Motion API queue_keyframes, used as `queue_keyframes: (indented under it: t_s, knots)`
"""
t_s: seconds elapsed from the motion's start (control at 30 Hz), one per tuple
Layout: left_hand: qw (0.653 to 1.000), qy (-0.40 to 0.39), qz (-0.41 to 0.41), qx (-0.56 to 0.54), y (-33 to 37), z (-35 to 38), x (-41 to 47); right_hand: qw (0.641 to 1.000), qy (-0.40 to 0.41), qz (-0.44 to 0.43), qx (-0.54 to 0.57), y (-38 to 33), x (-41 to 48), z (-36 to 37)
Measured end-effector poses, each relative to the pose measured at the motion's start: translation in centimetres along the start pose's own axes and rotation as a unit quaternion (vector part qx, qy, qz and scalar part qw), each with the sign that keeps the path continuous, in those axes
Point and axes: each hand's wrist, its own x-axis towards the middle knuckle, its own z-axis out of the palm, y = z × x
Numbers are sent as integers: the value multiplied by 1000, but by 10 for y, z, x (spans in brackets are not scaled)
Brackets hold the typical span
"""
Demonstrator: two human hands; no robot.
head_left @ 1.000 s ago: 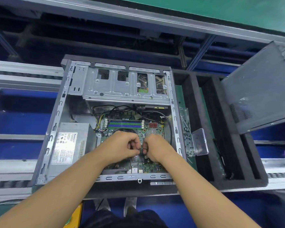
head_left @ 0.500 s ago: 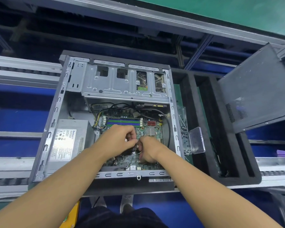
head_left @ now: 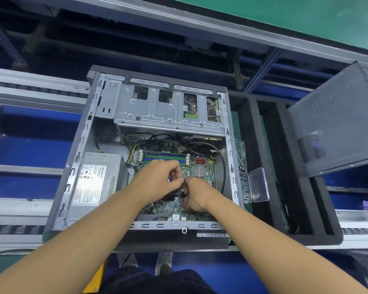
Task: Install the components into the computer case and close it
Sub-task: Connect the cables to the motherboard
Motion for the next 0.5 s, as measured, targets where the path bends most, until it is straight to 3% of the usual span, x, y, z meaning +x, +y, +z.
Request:
queue_keyframes:
  t_s: [0.5]
  knots:
    - [1000, -5, 7, 7, 2, 0, 0, 1000, 0, -19, -12, 1, -1, -2]
